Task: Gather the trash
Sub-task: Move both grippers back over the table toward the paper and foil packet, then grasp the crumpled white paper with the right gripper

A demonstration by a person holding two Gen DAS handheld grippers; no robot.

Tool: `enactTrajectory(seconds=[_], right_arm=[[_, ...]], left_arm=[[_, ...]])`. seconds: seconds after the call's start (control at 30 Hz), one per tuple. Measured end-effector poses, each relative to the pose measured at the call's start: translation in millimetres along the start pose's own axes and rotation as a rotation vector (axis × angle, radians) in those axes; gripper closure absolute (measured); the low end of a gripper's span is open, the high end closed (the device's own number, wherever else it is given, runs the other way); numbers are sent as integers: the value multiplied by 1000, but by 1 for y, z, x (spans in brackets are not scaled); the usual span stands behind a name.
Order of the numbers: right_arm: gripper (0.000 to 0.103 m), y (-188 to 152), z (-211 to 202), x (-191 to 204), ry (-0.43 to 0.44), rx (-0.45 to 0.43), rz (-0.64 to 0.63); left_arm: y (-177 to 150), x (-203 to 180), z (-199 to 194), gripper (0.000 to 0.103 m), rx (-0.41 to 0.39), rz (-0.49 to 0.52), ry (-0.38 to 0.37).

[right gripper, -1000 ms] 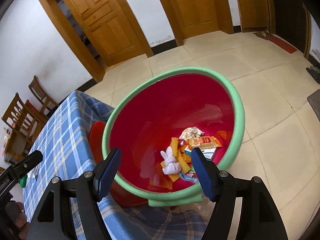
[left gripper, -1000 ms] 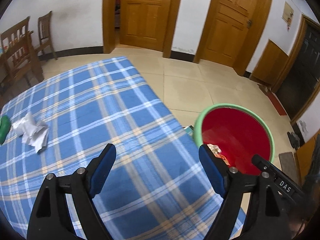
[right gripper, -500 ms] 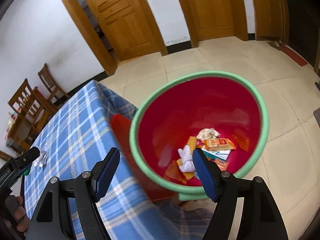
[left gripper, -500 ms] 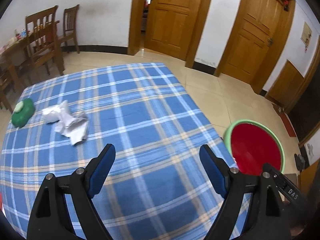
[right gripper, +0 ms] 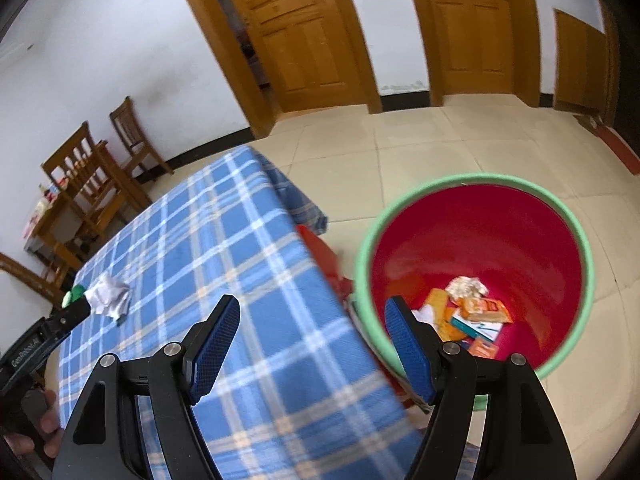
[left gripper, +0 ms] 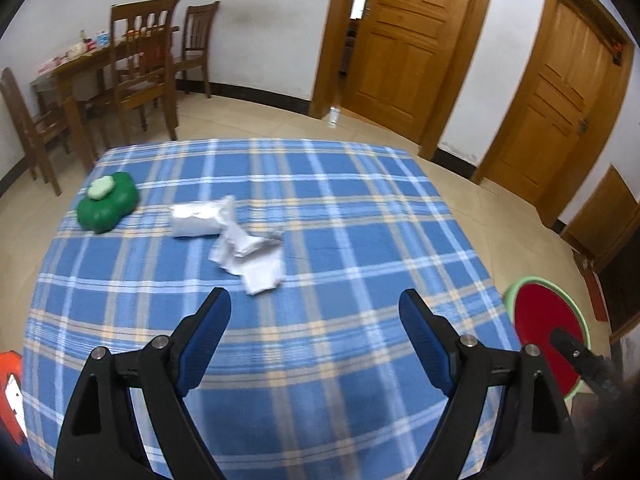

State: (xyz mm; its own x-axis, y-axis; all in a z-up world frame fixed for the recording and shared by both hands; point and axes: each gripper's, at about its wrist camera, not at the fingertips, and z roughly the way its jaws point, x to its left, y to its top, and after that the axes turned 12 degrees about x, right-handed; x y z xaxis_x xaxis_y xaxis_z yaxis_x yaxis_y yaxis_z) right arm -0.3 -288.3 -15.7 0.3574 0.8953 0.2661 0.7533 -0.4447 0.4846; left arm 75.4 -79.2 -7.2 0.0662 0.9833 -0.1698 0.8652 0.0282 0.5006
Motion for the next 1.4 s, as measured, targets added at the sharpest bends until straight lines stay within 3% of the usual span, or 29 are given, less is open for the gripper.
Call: enactTrajectory(seconds=[0.17, 0.77, 1.23, 1.4], right_arm=[[27, 7, 6, 30, 16, 3, -51], [27, 12, 53, 145, 63, 71, -241], [27, 6, 113, 232, 83, 142, -407], [22, 1, 136, 253, 71, 167, -448]], left_arm=[[3, 24, 2, 18, 0, -18, 46], [5, 121, 9, 18, -1, -208, 86], [-2, 173, 12, 18, -7, -305, 136], [-5, 186, 13, 18, -5, -331, 135]])
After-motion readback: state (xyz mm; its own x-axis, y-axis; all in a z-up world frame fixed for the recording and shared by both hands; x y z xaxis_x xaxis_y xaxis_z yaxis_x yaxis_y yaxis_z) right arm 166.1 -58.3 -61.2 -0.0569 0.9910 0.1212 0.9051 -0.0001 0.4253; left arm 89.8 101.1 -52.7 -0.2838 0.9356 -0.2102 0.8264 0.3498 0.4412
